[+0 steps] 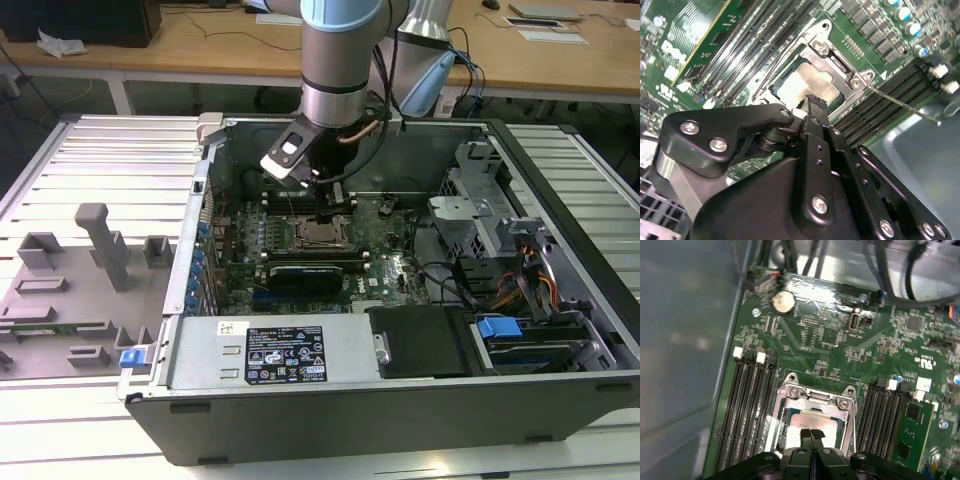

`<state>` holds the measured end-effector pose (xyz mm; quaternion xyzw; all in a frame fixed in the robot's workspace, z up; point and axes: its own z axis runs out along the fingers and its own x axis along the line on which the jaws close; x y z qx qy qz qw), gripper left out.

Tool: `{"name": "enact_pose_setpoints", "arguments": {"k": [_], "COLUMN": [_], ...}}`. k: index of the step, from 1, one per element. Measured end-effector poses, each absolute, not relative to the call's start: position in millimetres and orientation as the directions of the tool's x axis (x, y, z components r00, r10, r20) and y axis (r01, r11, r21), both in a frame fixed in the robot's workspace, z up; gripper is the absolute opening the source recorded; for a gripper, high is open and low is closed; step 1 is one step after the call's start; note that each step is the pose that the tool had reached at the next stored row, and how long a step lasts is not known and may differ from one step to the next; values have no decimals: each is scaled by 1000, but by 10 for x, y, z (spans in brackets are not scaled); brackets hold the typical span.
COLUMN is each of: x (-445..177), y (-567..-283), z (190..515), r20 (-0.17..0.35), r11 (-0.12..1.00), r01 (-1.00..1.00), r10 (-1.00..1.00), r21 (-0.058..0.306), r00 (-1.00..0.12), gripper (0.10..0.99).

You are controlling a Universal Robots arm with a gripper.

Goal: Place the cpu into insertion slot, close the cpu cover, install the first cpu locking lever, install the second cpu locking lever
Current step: 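Close the cpu cover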

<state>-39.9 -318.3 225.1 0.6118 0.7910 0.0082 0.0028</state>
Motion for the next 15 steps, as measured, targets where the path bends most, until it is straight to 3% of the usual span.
{"name": "enact_pose_setpoints", "arguments": {"k": [15], "x": [-400], "y": [-3182], "z": [2250], "r20": [-17], "r11": [591], "r01": [807], "r10": [807], "r21": [7], "r00": [-591], "gripper": [106]}}
